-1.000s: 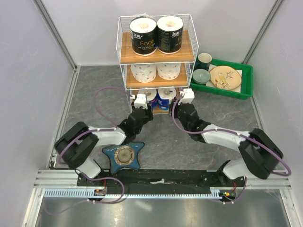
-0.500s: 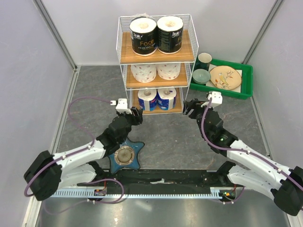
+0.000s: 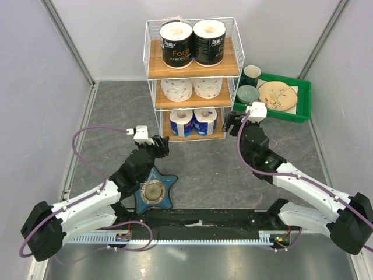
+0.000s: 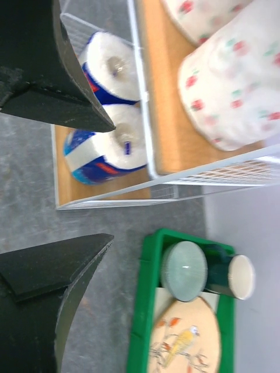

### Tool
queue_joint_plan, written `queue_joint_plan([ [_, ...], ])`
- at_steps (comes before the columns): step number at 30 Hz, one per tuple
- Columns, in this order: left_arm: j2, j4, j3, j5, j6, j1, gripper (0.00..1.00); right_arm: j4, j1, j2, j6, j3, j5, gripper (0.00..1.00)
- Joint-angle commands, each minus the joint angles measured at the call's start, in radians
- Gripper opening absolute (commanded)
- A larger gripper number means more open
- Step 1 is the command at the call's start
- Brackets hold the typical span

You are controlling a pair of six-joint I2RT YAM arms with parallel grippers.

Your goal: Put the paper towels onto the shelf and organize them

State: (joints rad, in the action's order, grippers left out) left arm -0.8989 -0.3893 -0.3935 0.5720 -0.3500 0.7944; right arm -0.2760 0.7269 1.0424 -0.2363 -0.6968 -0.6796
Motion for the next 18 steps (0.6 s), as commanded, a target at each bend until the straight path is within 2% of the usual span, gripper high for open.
queue_joint_plan([
  [1,0.044,0.012,0.018,0.037,-0.014,0.006,0.61,-0.114,-0.012,0.025,0.084,-0.090,-0.035,0.76],
  [7,0.063,0.018,0.025,0.052,0.000,0.006,0.61,-0.104,-0.044,0.123,0.123,-0.196,-0.023,0.71],
  [12,0.071,0.018,0.031,0.057,0.009,0.006,0.61,-0.112,-0.095,0.160,0.120,-0.228,0.028,0.61],
  [18,0.075,0.013,0.044,0.068,0.011,0.006,0.61,-0.106,-0.129,0.192,0.111,-0.254,0.083,0.56],
])
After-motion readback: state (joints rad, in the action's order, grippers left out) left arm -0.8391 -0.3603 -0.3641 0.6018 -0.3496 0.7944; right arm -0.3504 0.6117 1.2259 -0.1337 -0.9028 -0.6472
